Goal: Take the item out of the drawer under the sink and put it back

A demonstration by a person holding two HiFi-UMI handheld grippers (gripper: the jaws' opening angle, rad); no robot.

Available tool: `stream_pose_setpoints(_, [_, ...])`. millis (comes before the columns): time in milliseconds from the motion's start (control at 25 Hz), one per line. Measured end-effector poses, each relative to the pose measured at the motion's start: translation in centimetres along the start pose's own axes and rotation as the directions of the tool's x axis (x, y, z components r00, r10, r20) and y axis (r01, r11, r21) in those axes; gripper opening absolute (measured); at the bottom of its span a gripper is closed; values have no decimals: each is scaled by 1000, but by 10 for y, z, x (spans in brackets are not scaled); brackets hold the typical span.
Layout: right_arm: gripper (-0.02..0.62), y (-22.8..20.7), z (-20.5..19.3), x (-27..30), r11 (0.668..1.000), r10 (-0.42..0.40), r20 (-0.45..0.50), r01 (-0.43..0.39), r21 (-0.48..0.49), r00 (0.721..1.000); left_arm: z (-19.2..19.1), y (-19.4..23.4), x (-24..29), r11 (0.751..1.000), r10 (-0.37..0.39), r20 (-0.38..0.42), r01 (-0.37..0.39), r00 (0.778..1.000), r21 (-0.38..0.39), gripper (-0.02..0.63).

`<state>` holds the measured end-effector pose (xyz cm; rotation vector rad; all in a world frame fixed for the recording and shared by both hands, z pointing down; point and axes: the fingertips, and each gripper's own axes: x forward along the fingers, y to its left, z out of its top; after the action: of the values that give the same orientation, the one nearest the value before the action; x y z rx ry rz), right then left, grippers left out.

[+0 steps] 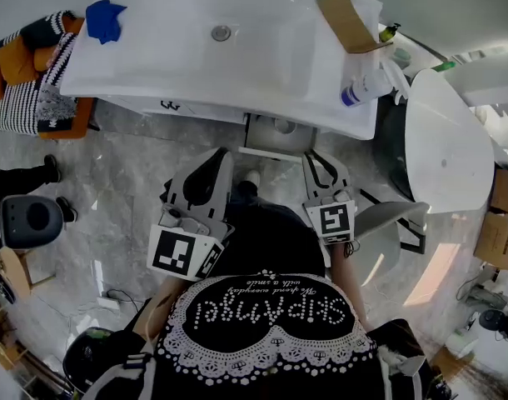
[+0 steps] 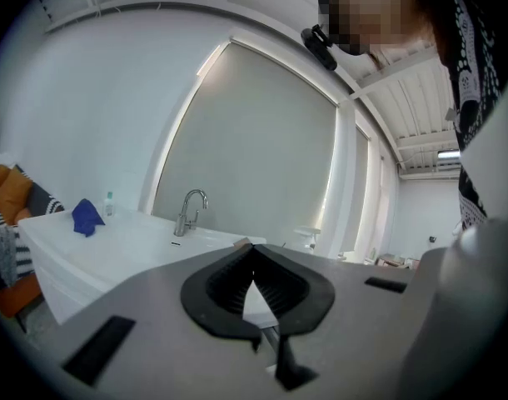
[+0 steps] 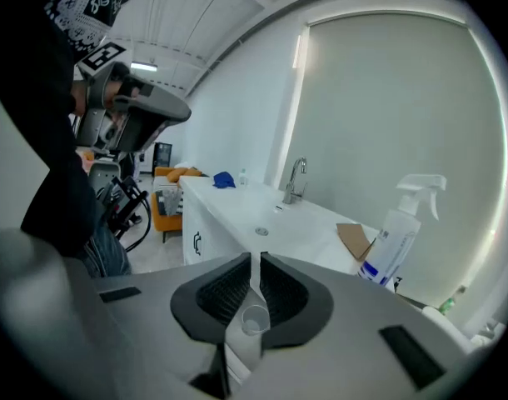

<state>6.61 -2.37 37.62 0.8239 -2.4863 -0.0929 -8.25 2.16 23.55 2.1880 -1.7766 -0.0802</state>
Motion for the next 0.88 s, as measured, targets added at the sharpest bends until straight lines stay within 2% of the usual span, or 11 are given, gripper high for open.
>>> stream_pose_setpoints(240, [25,4,-34,26,994,43,-109,-53,-92,993,2,10,0,999,41,4,-41,999,-2,3])
stream_pose_setpoints(440, [26,8,-63,52,980,91,-204,-124,-155,975,4,19,1,997,78,3,-78,997,-12,3])
stream_pose_setpoints(640, [29,13,-90,75,967,135,-274,-187,-172,952,3,26,3,995,102,-5,-102,995,-10,3])
stream_pose_setpoints(720, [78,13,-100,83,963,150,-302,-208,-171,941,3,29,3,993,114,-11,-114,993,-11,3])
stream_pose_setpoints(880, [89,15,-122,99,948,178,-361,-258,-186,915,4,33,5,991,135,-20,-135,991,-4,3])
